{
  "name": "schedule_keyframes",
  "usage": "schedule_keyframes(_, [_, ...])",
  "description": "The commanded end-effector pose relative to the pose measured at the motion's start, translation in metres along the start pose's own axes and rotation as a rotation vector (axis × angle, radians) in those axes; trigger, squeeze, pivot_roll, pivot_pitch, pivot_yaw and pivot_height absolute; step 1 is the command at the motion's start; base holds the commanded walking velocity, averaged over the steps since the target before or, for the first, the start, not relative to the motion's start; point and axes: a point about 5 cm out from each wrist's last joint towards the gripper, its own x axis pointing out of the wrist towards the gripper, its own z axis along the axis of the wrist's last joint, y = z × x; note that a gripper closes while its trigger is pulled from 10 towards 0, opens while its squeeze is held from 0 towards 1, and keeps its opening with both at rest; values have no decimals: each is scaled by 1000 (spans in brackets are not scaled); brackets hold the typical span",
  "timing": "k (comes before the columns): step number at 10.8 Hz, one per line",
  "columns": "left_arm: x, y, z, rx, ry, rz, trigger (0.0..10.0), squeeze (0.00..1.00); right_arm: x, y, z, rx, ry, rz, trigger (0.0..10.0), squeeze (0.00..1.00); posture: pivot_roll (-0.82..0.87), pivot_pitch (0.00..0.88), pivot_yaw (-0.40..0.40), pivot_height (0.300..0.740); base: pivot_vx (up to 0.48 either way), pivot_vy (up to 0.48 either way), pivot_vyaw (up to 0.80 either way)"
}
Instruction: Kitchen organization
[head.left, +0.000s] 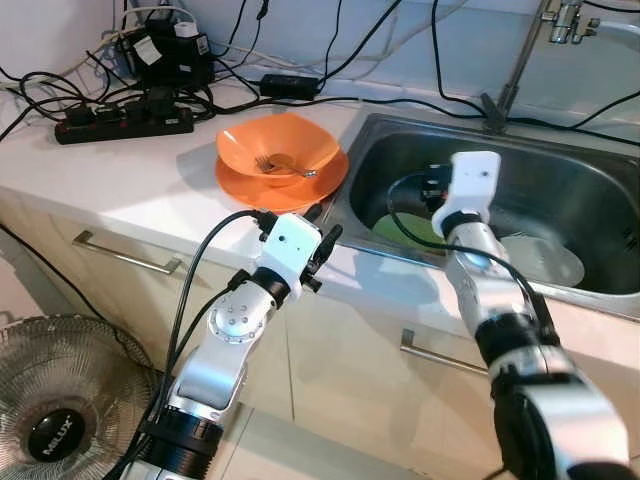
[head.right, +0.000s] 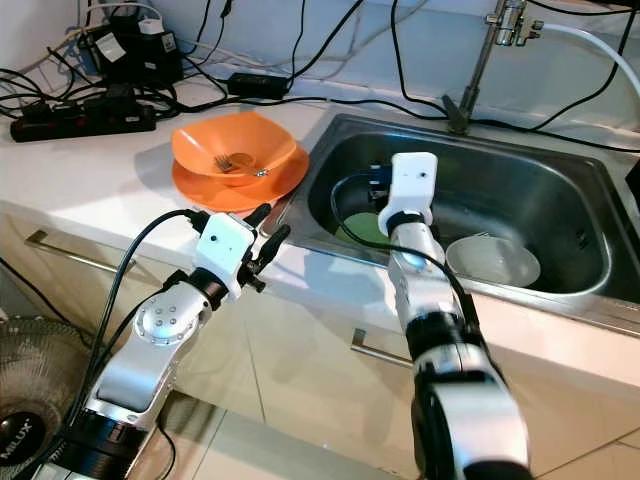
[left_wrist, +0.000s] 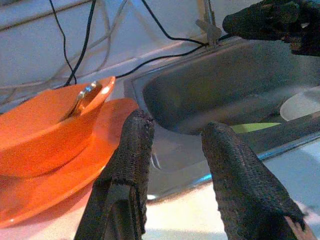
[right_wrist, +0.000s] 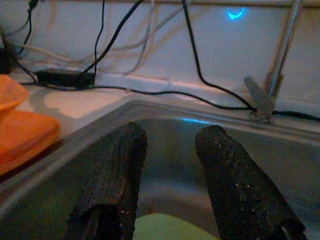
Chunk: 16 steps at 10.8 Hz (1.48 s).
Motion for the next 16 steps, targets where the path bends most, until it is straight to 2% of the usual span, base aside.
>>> schedule_keyframes(1, [2,-2,0,43,-5,-8,10000,0,-5,1,4,8,-54,-1,10000,0,190,14,-15,740,0,0,0])
schedule_keyframes(4, [1,-4,-2,36,-27,9,10000,0,-29,2,5,20,-127,42,10000,0,175,2,-21,740,0,0,0])
schedule_keyframes(7, [2,-4,-4,39,-33,15,10000,0,-45,4,-1,-28,-118,129,10000,0,162,14,-22,740,0,0,0])
schedule_keyframes(11, [1,1,-8,52,-24,36,10000,0,-54,6,-13,-109,-78,261,10000,0,169,28,-28,740,0,0,0])
schedule_keyframes(14, [1,6,-7,66,-27,58,10000,0,-62,15,-21,-96,-57,322,10000,0,170,36,-29,740,0,0,0])
schedule_keyframes(16, [1,15,-3,124,-39,98,10000,0,-58,21,-20,-52,-57,288,10000,0,176,35,-28,740,0,0,0])
